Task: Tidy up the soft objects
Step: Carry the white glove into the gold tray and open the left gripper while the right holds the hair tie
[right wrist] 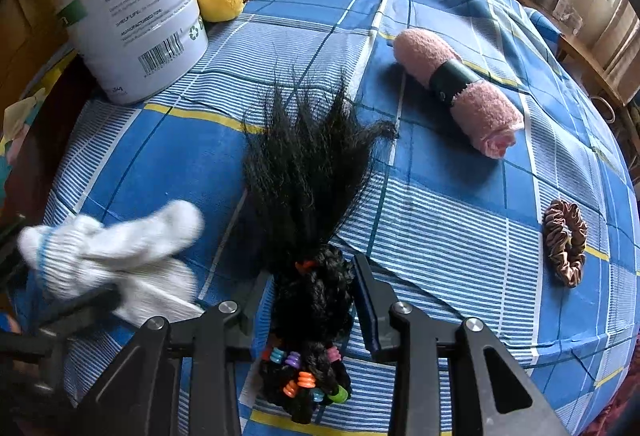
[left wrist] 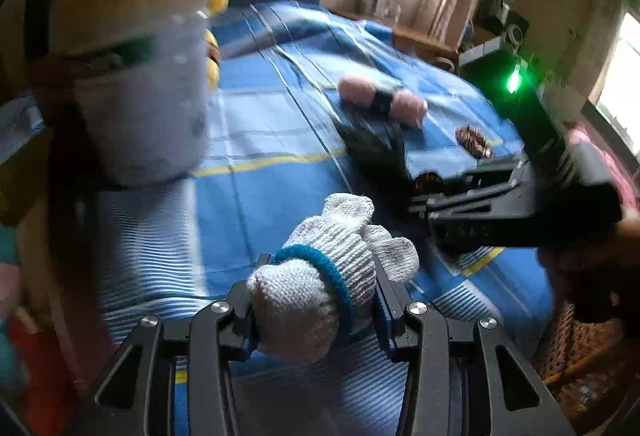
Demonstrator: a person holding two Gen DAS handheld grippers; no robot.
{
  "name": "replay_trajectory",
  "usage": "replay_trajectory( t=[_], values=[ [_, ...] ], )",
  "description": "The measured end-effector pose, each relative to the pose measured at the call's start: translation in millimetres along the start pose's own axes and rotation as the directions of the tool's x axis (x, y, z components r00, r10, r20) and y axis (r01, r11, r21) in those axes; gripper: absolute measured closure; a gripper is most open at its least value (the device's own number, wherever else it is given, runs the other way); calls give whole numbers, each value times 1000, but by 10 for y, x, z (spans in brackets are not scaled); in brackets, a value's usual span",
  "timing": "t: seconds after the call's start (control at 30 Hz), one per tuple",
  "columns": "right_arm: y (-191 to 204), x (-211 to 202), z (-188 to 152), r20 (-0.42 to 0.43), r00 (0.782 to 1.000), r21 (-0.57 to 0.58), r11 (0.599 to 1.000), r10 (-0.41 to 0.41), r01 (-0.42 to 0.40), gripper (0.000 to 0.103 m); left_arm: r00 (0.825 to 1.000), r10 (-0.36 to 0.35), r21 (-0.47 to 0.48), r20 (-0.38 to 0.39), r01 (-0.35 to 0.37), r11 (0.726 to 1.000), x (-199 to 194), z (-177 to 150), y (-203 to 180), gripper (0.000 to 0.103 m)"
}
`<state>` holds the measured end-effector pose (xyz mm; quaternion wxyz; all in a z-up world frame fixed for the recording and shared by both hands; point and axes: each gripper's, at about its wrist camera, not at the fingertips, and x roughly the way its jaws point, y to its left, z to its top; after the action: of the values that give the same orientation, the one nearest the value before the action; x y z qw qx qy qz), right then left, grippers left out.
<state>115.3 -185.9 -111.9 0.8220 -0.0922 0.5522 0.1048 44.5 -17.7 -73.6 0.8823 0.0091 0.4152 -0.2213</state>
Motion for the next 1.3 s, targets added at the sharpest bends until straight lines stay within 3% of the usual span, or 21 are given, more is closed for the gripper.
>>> replay_trajectory(
  t=[0.2,0.37,0.5,0.6,0.7,0.8,0.9,0.97,1.03,1.13,1.3],
  values=[
    [41,-19,-32,11,1000,-19,1000,-14,14,67,997,32,-88,69,-26,996,-453,64,272,57],
    [65,-38,-45,13,1000,-24,1000,-20,20,67,987,96,-213,131,-66,975,-875,59,724,57],
    [100,-47,-47,14,999,-29,999,-30,31,67,971,190,-330,144,-134,934,-1087,56,1175,57],
    [96,-46,-43,14,999,-30,999,-32,32,67,959,255,-448,124,-175,877,-1157,56,1617,56],
    [109,-46,-42,15,999,-33,999,-36,36,67,952,291,-489,96,-210,846,-1108,83,1899,56],
    [113,-45,-43,14,999,-30,999,-36,36,67,950,303,-495,73,-229,838,-976,135,2051,56],
    [115,-44,-40,15,999,-32,999,-39,39,67,946,322,-494,43,-260,830,-843,174,2197,46],
    [108,-44,-39,15,999,-30,999,-37,37,67,942,336,-486,26,-282,827,-773,194,2250,30],
    [104,-43,-37,15,999,-30,999,-36,36,67,940,341,-474,23,-290,831,-769,196,2264,25],
    [87,-42,-34,14,999,-21,999,-30,31,67,931,363,-454,27,-312,835,-834,180,2188,5],
    [67,-35,-33,14,1000,-13,1000,-26,26,67,907,419,-389,29,-376,841,-984,66,1964,0]
  ],
)
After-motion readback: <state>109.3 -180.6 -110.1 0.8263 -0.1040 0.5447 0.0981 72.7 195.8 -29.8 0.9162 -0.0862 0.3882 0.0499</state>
